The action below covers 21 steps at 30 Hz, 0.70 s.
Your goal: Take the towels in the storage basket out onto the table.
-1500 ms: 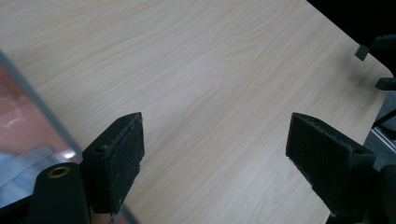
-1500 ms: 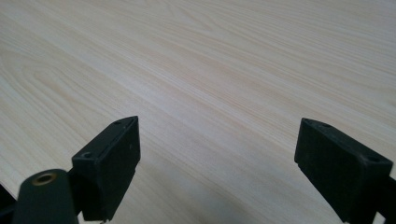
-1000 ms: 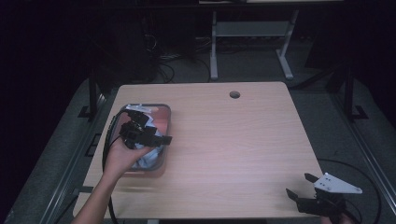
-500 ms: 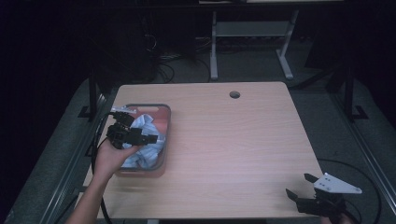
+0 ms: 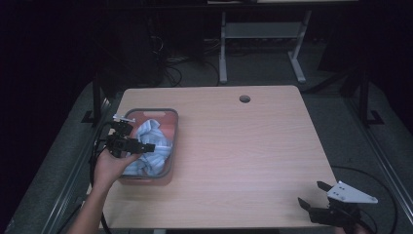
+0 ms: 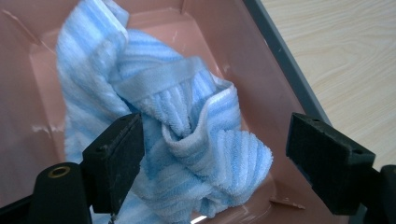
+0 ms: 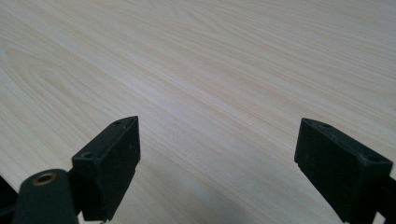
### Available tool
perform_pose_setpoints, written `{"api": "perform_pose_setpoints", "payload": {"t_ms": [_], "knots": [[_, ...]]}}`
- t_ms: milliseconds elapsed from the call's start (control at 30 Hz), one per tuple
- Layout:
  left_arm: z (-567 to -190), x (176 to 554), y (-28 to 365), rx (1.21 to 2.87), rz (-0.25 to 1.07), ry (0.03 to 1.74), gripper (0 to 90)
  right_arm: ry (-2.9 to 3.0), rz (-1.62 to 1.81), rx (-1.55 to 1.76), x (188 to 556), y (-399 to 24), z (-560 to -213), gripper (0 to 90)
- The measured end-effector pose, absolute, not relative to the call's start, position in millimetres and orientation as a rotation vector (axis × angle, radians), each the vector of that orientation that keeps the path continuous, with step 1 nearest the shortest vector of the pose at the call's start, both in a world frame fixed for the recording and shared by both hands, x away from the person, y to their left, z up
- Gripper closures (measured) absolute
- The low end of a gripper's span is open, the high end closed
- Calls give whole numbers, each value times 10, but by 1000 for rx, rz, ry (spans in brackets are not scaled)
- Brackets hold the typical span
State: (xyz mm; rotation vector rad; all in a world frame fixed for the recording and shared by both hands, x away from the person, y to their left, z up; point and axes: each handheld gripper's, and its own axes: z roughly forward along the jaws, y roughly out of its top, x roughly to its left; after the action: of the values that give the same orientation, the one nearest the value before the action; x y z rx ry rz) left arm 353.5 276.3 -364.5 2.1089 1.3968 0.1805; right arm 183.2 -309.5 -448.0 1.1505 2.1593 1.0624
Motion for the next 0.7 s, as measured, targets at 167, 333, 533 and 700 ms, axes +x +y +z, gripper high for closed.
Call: {"api": "perform_pose_setpoints", "payload": {"t_ms": [167,333,533,700], "knots": [[-3687,3571,2755,2123,181,1423,184,2168,1062,1159,1839,-3091,-4490,137],[-3766,3622,2763,2145,154,1454,178,2165,1064,1150,1835,-3091,-4484,137],[-3842,3667,2740,2179,148,1493,172,2171,1064,1148,1834,-3082,-4485,137],[-3935,3728,2664,2248,136,1539,191,2176,1062,1142,1836,-3067,-4484,136]]}}
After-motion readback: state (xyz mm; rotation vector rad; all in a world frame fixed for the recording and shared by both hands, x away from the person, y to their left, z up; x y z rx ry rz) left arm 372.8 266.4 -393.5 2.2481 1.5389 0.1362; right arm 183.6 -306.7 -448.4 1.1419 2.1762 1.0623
